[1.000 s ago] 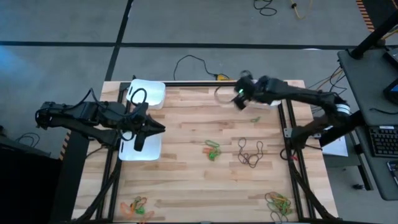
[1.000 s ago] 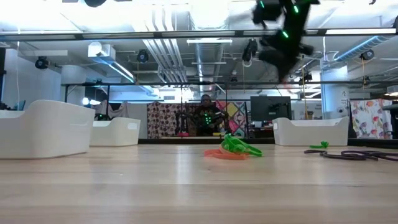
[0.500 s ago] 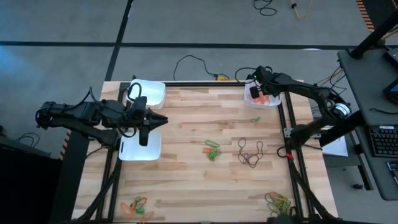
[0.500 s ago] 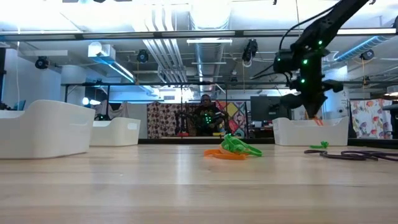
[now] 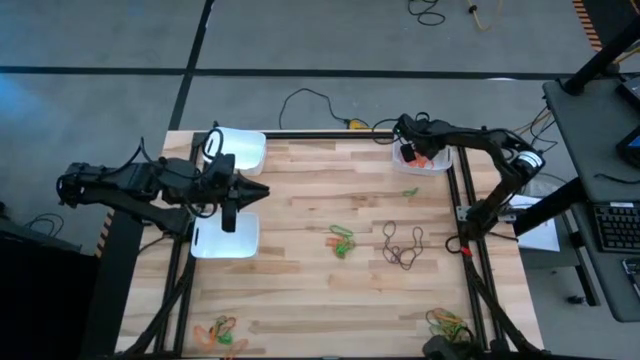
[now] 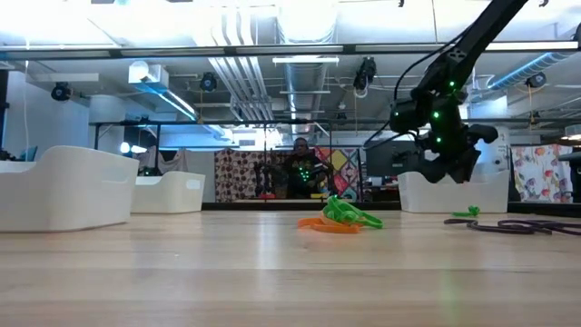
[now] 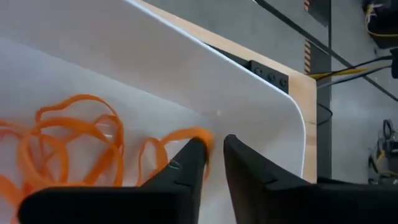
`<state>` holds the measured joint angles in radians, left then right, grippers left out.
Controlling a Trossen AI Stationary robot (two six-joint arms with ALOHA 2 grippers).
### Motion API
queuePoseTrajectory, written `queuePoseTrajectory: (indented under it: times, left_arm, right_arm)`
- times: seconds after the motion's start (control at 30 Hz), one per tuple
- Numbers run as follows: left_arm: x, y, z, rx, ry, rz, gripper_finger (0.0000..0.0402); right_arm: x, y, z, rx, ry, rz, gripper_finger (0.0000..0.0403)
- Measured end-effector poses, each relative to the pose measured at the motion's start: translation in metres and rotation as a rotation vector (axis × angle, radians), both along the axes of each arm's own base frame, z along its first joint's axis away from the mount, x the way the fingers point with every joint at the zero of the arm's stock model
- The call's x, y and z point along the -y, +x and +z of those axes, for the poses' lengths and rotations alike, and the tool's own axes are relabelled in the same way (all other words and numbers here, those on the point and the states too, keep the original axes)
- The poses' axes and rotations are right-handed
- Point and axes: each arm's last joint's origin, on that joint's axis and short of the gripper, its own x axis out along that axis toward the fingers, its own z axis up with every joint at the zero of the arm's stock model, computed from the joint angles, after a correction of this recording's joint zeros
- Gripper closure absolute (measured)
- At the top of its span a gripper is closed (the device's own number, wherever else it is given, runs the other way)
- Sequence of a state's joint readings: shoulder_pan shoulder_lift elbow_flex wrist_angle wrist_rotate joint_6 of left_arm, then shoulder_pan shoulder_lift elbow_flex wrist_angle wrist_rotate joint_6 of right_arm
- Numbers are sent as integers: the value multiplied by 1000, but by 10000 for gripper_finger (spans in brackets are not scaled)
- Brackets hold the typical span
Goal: Sort rubber bands into baskets
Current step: Put the orange rubber band into the top right white bin
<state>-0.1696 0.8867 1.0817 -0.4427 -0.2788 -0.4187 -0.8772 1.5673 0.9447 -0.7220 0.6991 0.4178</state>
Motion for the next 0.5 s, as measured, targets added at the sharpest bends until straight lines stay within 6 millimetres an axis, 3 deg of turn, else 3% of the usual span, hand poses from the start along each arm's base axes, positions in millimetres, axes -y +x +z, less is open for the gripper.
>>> queuePoseTrajectory:
  times: [0.27, 0.37, 0.5]
  left_arm:
    - [1, -1, -2, -17, -15, -29, 359]
    - [1, -1, -1, -15, -16, -35, 359]
    - [1, -2, -1, -17, 12, -66, 359]
  right_arm:
    - [-6, -2, 11, 73, -4, -42, 269]
    - [-15, 3, 30, 115, -47, -20, 249]
    - [-41, 15, 59, 204, -109, 89, 233]
